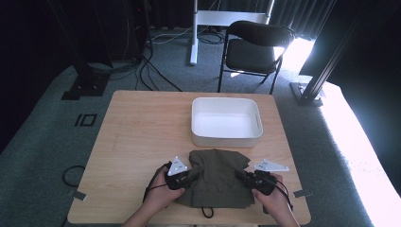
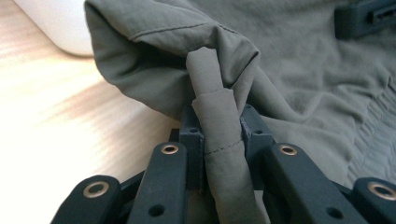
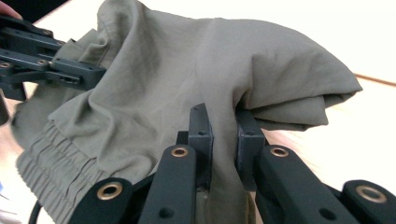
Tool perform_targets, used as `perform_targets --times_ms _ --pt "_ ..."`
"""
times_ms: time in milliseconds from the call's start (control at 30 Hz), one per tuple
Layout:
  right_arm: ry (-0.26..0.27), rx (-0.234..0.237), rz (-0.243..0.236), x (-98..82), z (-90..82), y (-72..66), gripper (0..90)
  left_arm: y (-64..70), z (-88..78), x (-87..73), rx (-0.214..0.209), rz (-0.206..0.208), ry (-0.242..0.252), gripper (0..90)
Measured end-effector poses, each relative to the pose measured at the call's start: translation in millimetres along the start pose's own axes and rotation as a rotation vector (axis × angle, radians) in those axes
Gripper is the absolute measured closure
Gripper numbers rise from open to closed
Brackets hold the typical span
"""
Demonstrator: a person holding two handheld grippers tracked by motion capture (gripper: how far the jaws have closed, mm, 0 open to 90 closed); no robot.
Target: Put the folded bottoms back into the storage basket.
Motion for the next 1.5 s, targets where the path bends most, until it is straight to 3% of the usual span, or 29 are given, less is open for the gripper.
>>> perform_targets --times_ms 233,300,567,867,1100,1333,1500 --pt "0.051 0.02 0.021 24.3 -13.6 7.5 81.1 2.3 -4.5 24.3 -0.001 0.026 0.039 77.1" --pt "0.068 0.022 0.024 32.4 -16.7 11.5 81.1 2.3 -5.4 31.2 -0.009 0.016 0.048 77.1" --pt "0.089 0.024 0.03 56.6 -21.0 25.9 81.1 -2.5 -5.0 60.5 0.0 0.039 0.068 77.0" --pt "0.119 0.034 0.059 83.1 -21.5 39.0 81.0 -13.8 -1.1 88.8 0.0 0.025 0.088 77.1" --pt "0.142 0.008 0.059 107.5 -19.7 49.9 81.0 -26.5 3.6 116.2 0.018 0.015 0.109 77.1" --pt "0.174 -0.005 0.089 129.2 -16.9 63.3 81.1 -36.1 9.3 141.7 0.048 0.04 0.132 77.1" --pt "0.17 -0.026 0.098 144.6 -10.9 74.7 81.0 -46.1 14.2 153.6 0.053 0.021 0.149 77.1"
Point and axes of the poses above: each handheld gripper's, and its own axes: z roughly forward along the jaws, x roughly out of its top, y roughly to its right, the point moved 5 cm from there along z, roughly forward along the jaws, and after that the axes turned 6 degrees about -x, right-handed, at the moved point
